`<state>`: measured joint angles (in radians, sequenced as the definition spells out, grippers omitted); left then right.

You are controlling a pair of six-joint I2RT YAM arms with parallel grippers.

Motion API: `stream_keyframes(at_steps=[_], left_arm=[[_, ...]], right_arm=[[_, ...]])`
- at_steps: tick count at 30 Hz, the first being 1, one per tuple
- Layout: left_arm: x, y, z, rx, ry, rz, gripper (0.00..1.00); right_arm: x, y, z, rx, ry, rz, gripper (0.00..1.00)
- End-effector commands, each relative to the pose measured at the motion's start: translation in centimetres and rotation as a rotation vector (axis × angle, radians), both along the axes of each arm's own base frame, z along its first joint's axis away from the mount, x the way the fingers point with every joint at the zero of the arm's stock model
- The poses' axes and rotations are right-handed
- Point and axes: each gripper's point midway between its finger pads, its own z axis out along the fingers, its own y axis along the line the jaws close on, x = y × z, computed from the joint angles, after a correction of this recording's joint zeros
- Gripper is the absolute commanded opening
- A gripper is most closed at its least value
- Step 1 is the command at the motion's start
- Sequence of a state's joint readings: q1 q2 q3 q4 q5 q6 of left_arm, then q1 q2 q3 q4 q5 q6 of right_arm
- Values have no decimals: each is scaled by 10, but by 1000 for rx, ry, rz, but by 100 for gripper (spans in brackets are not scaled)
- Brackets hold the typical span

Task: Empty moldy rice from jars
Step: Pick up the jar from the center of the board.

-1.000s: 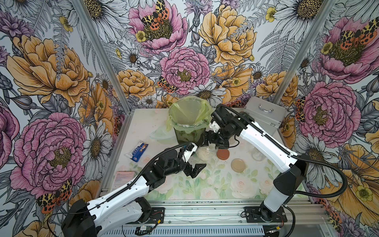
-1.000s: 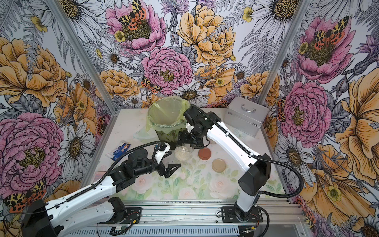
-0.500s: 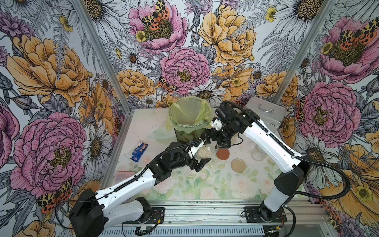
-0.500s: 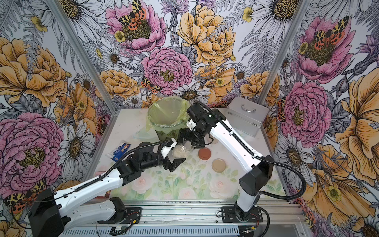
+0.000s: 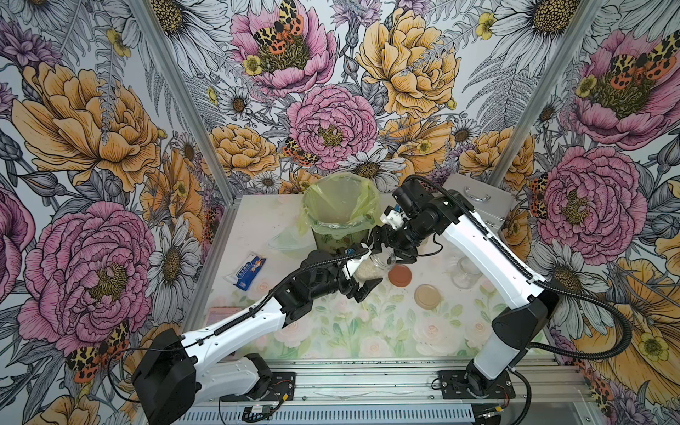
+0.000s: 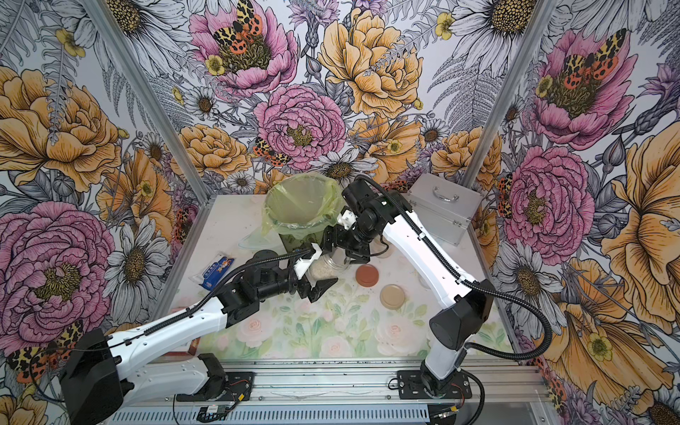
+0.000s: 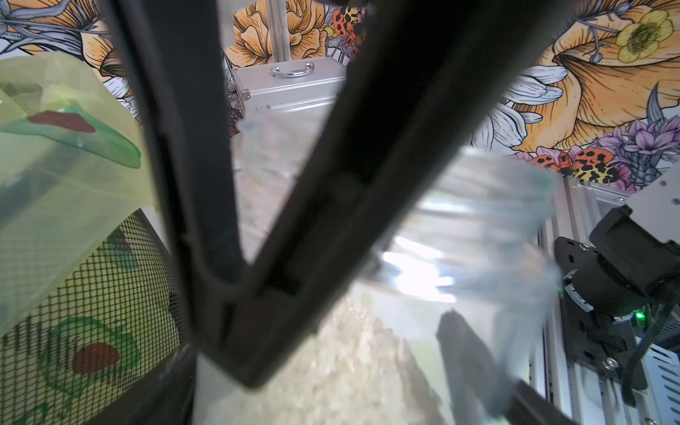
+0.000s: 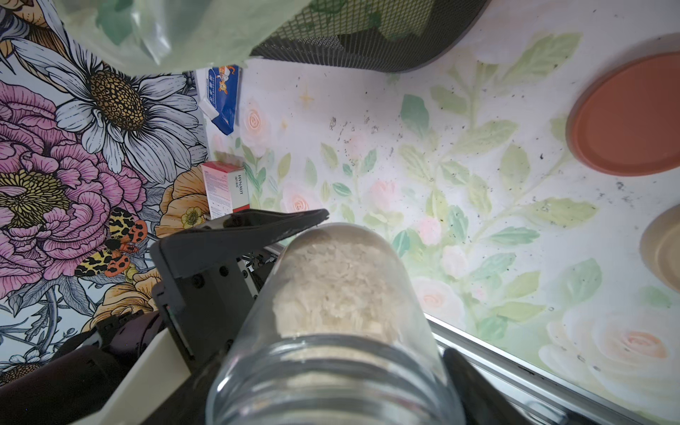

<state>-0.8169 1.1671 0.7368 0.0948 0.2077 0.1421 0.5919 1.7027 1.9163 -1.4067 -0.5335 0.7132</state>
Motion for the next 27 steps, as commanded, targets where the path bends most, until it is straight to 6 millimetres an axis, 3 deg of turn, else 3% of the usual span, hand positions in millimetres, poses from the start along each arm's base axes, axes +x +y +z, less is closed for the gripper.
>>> stream_keyframes(at_steps=[1,17,24,27], left_arm=[[3,-1,-5,33,-28,-3,98],[-2,-2,5,-20,-12,7,69],[-1,-3,16,-61,-6,32,38],[-2,-2,20,-68,-13,45,25]], right_arm=[[-19,17,43,165,3,58,14],[-13,21,43,182,0,80,14],[-10,23,40,174,-11,91,18],[-8,24,41,175,-19,95,24]])
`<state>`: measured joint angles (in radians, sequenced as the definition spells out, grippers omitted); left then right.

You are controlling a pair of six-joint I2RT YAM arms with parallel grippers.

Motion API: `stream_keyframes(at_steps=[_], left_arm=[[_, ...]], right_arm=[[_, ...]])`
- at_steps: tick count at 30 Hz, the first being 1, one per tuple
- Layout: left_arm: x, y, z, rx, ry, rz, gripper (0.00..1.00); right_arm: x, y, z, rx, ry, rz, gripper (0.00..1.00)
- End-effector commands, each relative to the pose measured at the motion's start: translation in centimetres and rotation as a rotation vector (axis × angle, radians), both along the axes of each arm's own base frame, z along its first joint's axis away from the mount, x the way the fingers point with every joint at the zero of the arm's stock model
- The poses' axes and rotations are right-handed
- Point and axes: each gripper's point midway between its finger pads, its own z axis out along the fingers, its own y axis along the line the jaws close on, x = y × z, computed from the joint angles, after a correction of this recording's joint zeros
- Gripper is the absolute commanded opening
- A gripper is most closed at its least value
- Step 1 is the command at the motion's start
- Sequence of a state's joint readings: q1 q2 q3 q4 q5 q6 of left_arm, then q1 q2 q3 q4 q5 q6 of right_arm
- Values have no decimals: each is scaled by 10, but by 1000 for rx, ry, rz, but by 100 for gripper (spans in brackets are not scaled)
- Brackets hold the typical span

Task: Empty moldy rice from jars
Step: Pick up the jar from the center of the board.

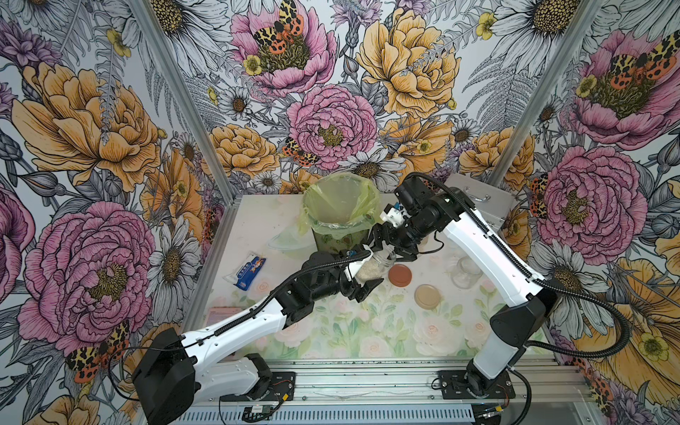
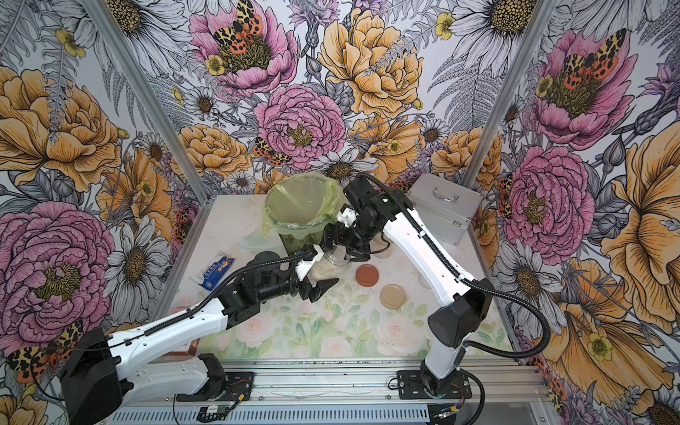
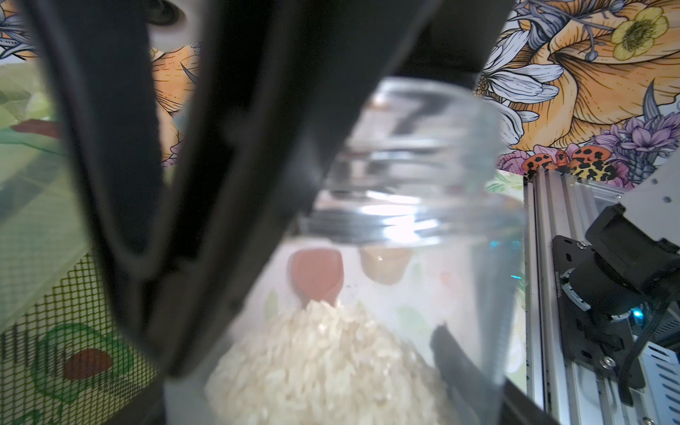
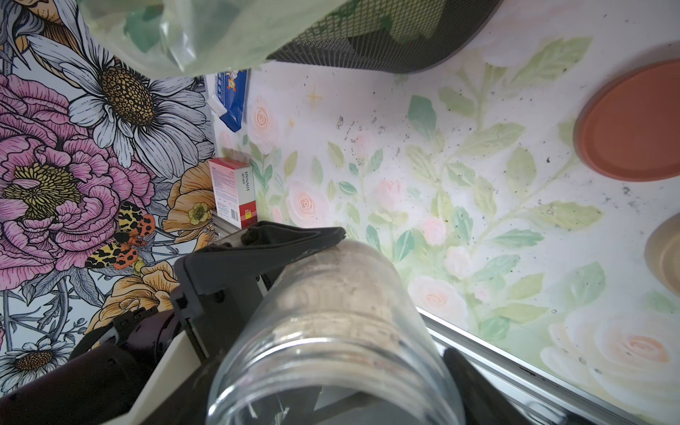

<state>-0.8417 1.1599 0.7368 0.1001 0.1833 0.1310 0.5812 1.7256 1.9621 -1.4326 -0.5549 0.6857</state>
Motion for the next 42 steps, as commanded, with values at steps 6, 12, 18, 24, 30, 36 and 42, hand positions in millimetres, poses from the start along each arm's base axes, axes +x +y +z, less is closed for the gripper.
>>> stream_keyframes(at_steps=[6,12,18,24,30,36,42], left_arm=[[3,6,23,-65,-25,65,0],[1,13,27,-54,-47,79,0],[0,21,35,-51,-67,98,0],[-1,28,42,-53,-73,104,0],[0,36,46,-58,-71,111,0],[3,42,48,-56,-84,120,0],[10,50,58,-77,-92,145,0]], right_arm=[[-5,26,37,160,-29,75,48],[3,31,37,163,-42,75,64],[12,37,39,175,-50,76,68],[23,47,44,203,-57,77,77],[34,57,49,227,-65,71,94],[41,60,50,236,-64,62,100],[51,53,53,233,-81,31,99]])
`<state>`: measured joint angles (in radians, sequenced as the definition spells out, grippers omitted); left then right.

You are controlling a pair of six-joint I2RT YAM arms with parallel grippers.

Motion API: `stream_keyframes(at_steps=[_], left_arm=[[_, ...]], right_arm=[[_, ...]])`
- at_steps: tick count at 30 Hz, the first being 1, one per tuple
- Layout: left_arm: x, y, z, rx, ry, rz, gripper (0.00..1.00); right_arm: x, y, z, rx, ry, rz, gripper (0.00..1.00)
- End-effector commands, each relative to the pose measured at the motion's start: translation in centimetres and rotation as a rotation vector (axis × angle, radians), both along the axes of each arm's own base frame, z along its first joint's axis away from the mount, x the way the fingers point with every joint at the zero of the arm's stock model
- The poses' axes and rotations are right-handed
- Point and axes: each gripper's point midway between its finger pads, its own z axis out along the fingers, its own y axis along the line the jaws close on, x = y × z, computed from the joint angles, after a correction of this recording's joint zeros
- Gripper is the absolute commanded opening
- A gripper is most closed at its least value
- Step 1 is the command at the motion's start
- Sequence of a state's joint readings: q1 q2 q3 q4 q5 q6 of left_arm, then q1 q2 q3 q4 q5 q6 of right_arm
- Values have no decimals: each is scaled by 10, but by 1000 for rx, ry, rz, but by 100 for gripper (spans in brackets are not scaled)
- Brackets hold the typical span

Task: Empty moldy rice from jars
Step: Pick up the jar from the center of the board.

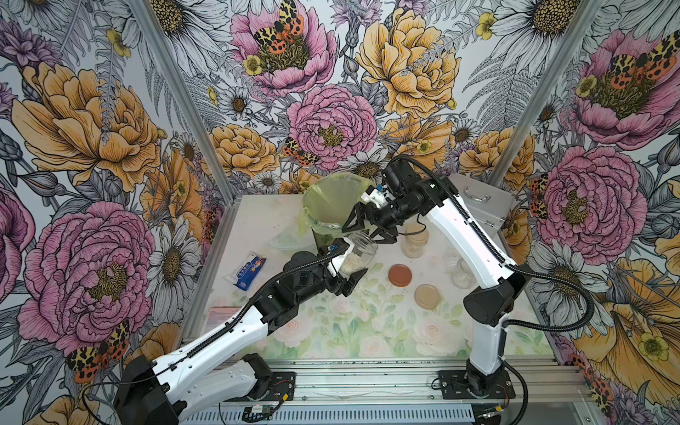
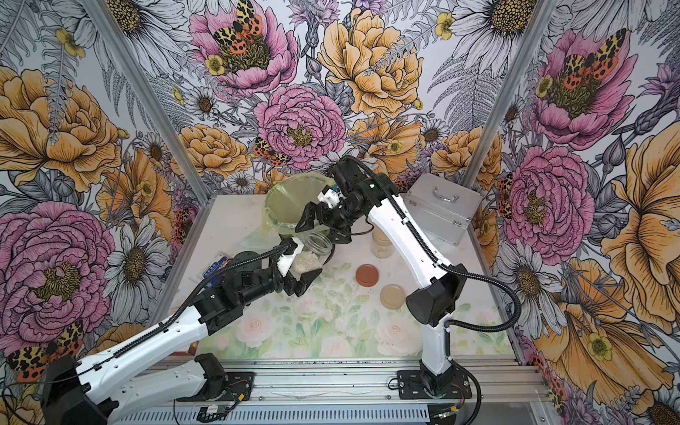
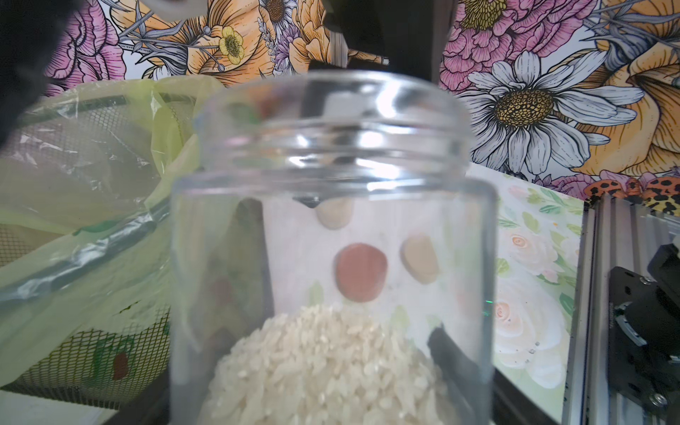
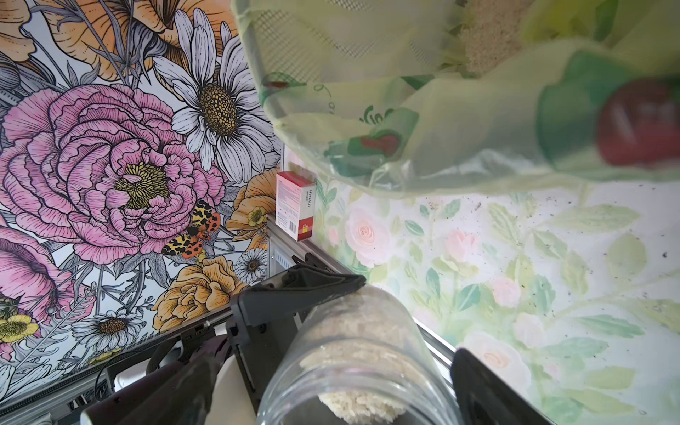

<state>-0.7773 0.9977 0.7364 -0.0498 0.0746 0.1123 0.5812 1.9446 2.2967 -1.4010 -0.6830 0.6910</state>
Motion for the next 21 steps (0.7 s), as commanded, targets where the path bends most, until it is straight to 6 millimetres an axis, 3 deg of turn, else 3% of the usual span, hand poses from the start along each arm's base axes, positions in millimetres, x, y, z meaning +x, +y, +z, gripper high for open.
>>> stream_keyframes(at_steps=[1,14,21], left_arm=[[0,1,38,-81,-79,-24,0],[14,11,75,-80,-31,19,0],[24,20,105,-119,-12,73,0]], right_arm=[[10,1,19,60,-29,-28,100],[42,-25,39,72,-137,-125,100],[55,-44,46,39,-209,-189,100]])
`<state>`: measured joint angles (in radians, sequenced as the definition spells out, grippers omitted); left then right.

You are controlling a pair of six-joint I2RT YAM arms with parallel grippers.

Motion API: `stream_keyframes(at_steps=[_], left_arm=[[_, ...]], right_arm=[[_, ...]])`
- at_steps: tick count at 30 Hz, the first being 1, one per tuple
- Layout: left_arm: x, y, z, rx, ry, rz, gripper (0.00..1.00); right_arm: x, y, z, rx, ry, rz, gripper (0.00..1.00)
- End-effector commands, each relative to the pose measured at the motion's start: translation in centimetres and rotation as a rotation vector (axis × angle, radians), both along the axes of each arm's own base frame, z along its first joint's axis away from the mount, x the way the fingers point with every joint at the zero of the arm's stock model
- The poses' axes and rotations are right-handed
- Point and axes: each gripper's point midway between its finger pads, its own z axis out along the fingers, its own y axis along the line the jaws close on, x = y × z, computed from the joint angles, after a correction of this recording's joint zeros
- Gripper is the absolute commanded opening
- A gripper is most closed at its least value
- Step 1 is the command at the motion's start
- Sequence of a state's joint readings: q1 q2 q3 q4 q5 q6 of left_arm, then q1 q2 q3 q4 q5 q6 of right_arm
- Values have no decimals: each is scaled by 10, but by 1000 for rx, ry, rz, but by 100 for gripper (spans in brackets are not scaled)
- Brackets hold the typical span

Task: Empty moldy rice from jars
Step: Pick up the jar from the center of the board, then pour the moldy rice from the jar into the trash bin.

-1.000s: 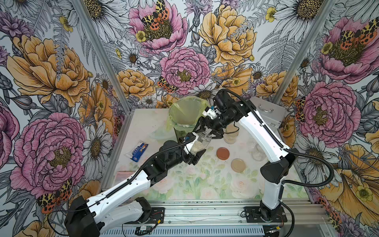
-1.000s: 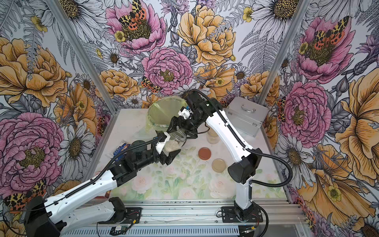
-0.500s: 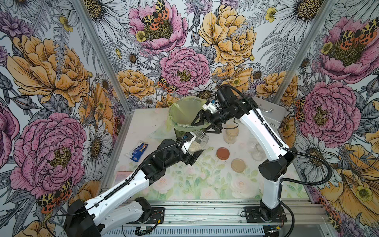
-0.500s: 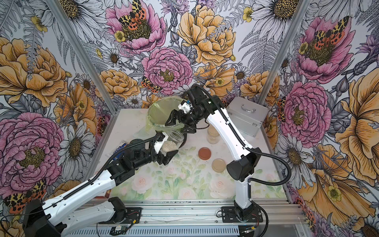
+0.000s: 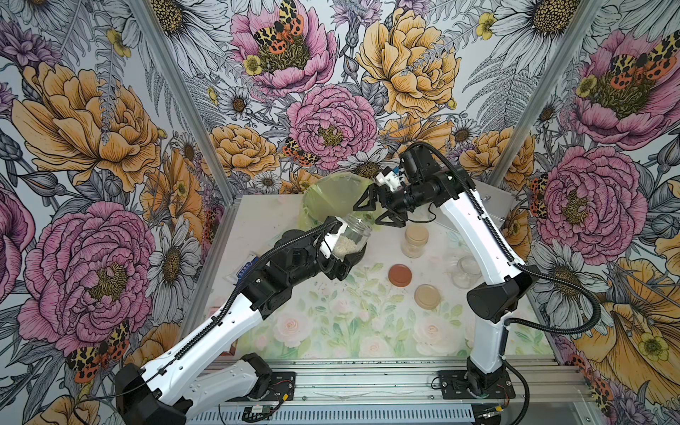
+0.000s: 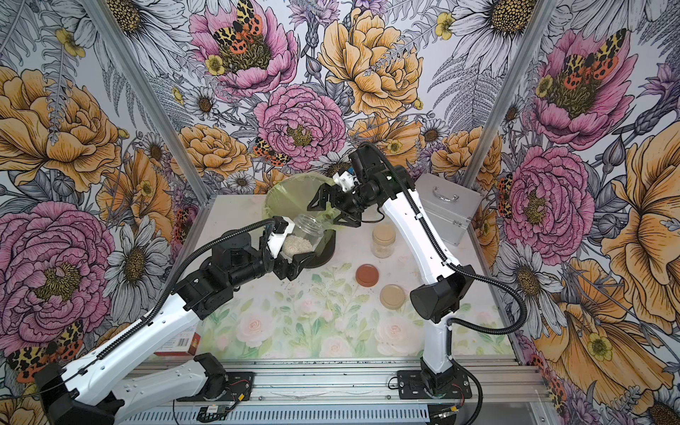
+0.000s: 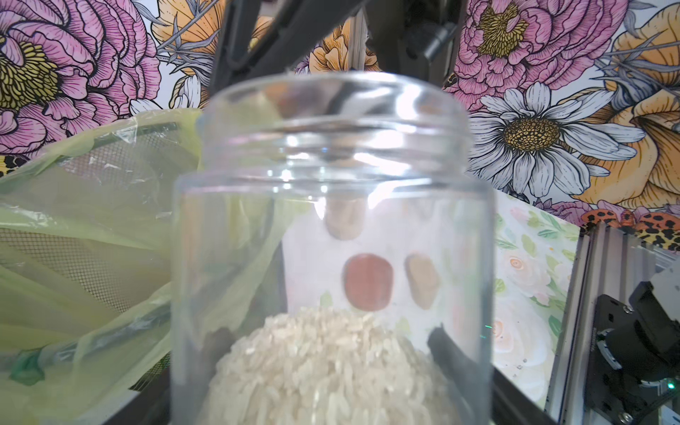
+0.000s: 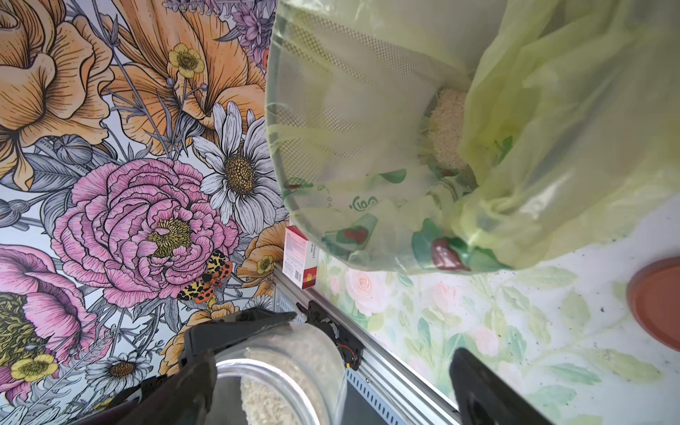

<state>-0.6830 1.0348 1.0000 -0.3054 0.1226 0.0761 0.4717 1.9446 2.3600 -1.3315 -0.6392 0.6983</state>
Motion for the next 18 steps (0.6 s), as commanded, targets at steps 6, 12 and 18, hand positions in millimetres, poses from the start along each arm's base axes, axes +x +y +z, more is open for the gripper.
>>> stream_keyframes(at_steps=[6,12,18], left_arm=[[16,5,63,-147,-2,51,0],[29,8,75,-188,100,110,0],[43,8,83,-235,247,159,0]], right_arm=[[20,-27,24,-38,-149,-139,100],[32,-32,31,-28,-186,-186,99],[32,-34,28,-26,-199,-202,99]])
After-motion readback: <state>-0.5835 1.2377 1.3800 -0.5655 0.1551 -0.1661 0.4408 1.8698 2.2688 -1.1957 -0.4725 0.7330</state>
